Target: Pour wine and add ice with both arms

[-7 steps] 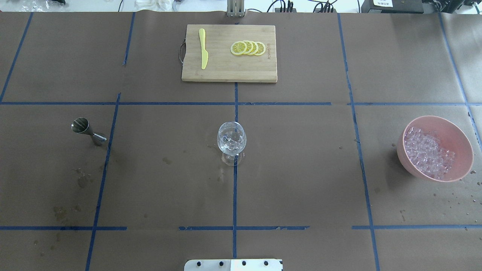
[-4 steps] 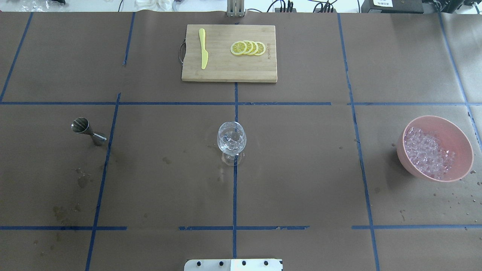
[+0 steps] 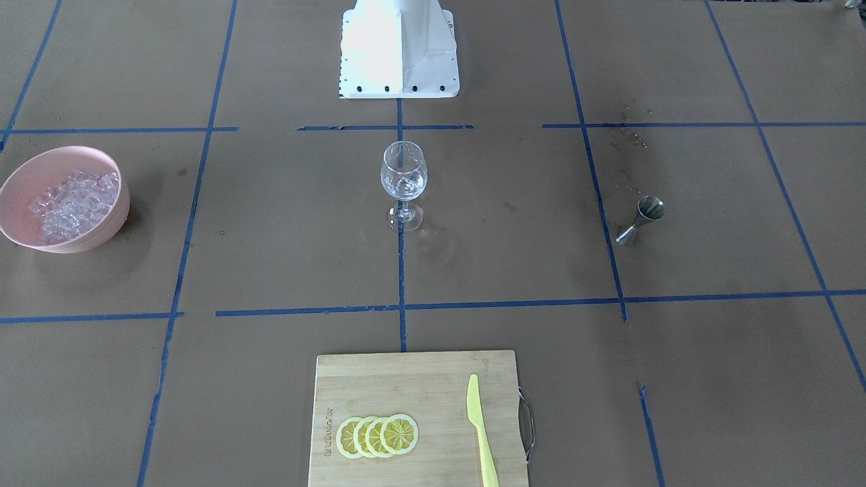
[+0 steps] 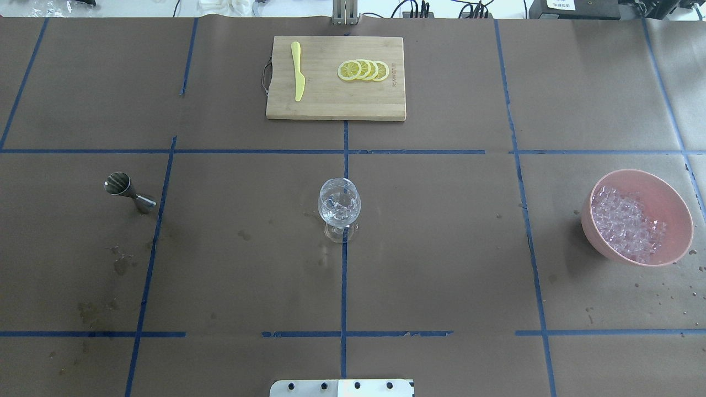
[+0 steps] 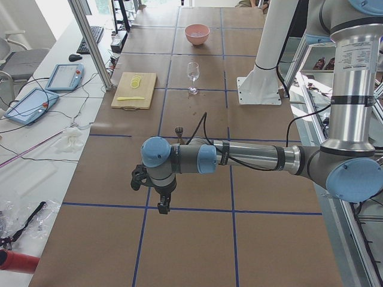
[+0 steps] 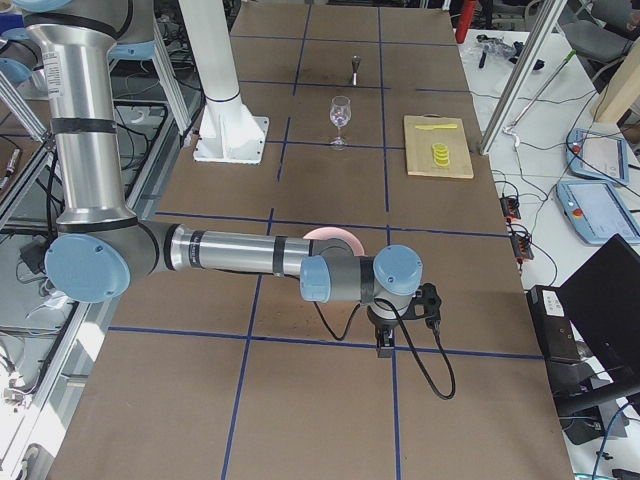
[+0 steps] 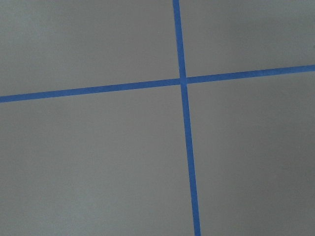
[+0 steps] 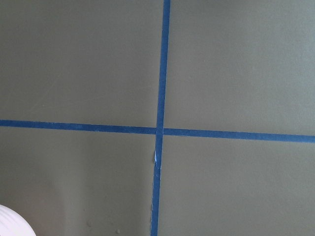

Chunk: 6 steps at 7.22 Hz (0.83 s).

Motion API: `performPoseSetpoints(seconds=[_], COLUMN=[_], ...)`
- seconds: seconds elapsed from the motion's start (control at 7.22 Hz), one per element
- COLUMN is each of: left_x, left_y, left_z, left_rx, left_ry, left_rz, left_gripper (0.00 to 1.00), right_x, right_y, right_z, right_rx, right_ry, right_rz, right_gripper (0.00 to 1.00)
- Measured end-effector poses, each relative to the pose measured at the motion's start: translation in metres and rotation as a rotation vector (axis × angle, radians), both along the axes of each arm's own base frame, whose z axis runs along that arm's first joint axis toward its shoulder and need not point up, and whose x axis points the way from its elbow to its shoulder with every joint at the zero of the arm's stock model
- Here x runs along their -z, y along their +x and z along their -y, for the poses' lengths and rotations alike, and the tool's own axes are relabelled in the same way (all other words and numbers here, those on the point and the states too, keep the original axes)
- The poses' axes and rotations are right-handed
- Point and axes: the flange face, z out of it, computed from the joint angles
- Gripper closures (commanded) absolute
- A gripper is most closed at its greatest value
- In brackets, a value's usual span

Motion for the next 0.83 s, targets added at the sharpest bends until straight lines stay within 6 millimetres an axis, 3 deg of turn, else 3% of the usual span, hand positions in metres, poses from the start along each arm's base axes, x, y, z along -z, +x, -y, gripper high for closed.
performPoseSetpoints(seconds=[0.55,0.83], left_x=[0.0,0.002], left_y=[0.001,0.001], left_z=[0.0,0.001], left_rx=[-0.001,-0.001], left_ry=[0.002,0.007], left_rz=[-0.001,-0.001], left_gripper=[0.0,0.0], right_x=[0.04,0.049], right_y=[0.007,0.008], right_z=[-0.001,0.004], right_rx=[-0.083,-0.087], right_ry=[0.0,0.011], right_rz=[0.008,0.007], right_gripper=[0.0,0.0])
